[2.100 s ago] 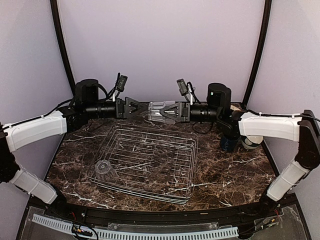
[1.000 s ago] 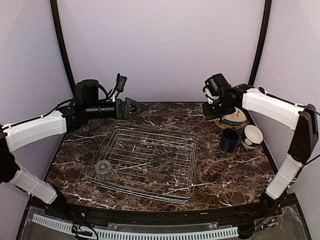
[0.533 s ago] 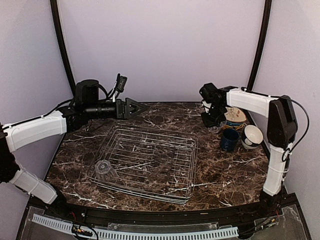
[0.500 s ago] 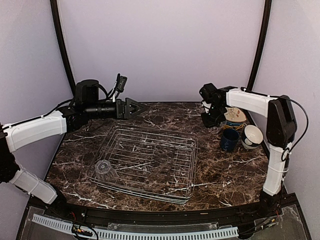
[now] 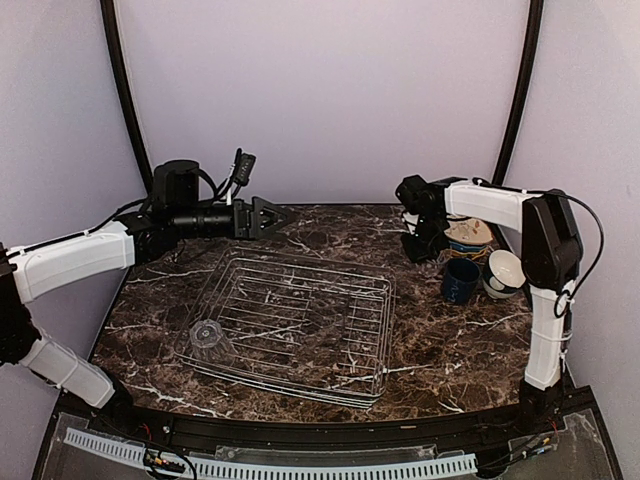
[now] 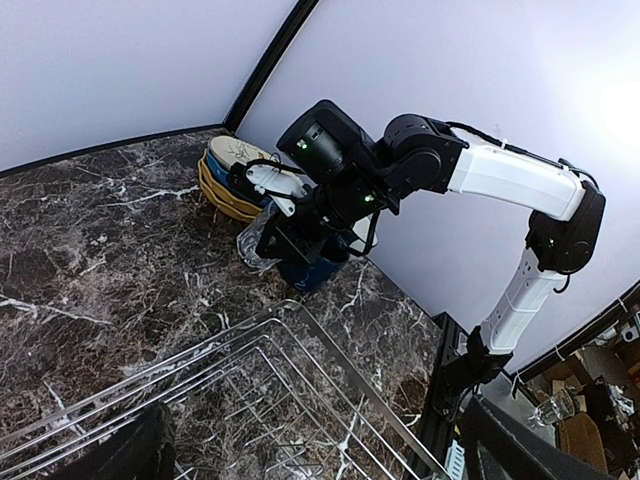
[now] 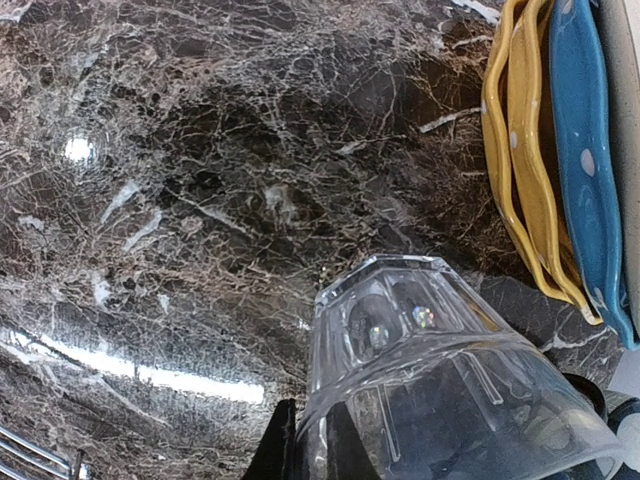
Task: Unload the mixed dishes from the dish rack
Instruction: Place the cup at the center of the board.
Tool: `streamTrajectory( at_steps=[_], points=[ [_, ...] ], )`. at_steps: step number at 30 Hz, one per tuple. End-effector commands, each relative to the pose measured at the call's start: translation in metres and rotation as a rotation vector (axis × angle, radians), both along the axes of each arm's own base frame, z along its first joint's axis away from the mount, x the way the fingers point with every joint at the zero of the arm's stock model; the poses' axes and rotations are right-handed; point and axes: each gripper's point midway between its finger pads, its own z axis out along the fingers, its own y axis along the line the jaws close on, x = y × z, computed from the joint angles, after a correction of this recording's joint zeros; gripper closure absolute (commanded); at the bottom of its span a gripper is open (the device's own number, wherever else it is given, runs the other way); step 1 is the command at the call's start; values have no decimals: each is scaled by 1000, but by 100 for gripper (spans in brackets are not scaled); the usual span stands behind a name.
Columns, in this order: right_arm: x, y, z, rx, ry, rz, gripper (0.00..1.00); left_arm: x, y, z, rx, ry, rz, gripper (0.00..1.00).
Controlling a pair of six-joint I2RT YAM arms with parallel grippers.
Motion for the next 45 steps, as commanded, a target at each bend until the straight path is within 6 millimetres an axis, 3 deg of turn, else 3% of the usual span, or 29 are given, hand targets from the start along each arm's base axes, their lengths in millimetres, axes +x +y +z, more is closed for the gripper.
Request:
streamTrajectory(
  at_steps=[1, 11, 27, 36, 40, 45],
  points=[
    [1, -4, -3, -11, 13, -15, 92, -1, -1, 1, -5, 5, -17, 1],
    [-1, -2, 6, 10, 9, -14, 76, -1, -2, 1, -7, 7, -21, 1],
    [-29, 28, 69, 145, -161, 56, 44, 0, -1, -1, 21, 12, -20, 1],
    [-49, 33, 77, 219, -222, 102, 38, 12, -4, -58, 235, 248, -16, 1],
    [-50, 37, 78, 239, -245, 129, 36, -11, 8, -95, 297, 399, -19, 3],
    [-47, 42, 73, 251, -248, 155, 35, -39, 43, -96, 384, 413, 51, 3]
  ],
)
